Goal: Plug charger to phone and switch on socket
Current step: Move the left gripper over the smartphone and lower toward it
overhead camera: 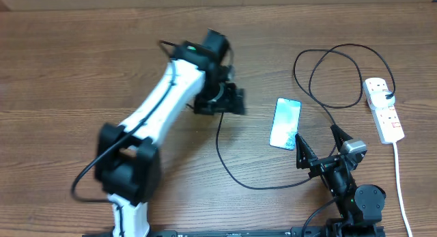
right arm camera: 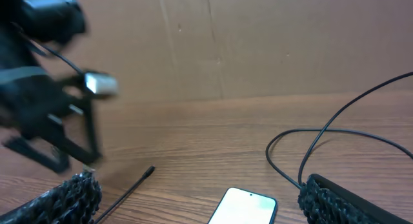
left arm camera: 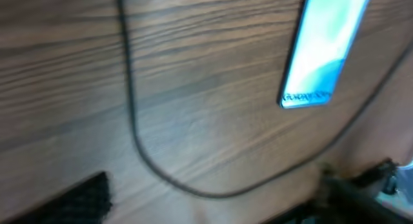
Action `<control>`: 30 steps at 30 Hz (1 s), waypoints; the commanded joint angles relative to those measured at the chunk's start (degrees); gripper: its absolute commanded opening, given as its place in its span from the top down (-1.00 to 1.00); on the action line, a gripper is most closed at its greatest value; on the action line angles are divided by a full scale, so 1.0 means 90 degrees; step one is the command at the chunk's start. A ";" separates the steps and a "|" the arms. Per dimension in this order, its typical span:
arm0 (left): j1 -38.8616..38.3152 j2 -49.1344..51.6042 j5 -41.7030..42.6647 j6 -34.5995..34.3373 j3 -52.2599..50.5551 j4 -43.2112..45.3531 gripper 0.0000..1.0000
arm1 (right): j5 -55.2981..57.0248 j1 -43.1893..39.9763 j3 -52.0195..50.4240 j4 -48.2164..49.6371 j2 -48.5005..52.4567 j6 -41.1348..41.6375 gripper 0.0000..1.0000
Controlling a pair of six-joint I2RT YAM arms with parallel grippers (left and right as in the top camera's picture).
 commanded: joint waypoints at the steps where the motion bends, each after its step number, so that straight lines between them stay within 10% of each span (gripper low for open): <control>1: -0.0342 0.0588 -0.0148 -0.0437 0.0100 0.0243 -1.00 | 0.0049 0.0039 -0.0066 0.0036 -0.0063 -0.0024 -1.00; 17: -0.1547 0.1333 -0.1268 -0.1137 0.0104 0.1736 -1.00 | 0.0049 0.0039 -0.0066 0.0036 -0.0063 -0.0024 -1.00; 23: -0.1729 0.1333 -0.1375 -0.1149 0.0104 0.2475 -0.70 | 0.0049 0.0039 -0.0066 0.0036 -0.0063 -0.0024 -1.00; 30: -0.1902 0.1333 -0.1766 -0.1375 0.0148 0.2611 -1.00 | 0.0049 0.0039 -0.0066 0.0039 -0.0063 -0.0024 -1.00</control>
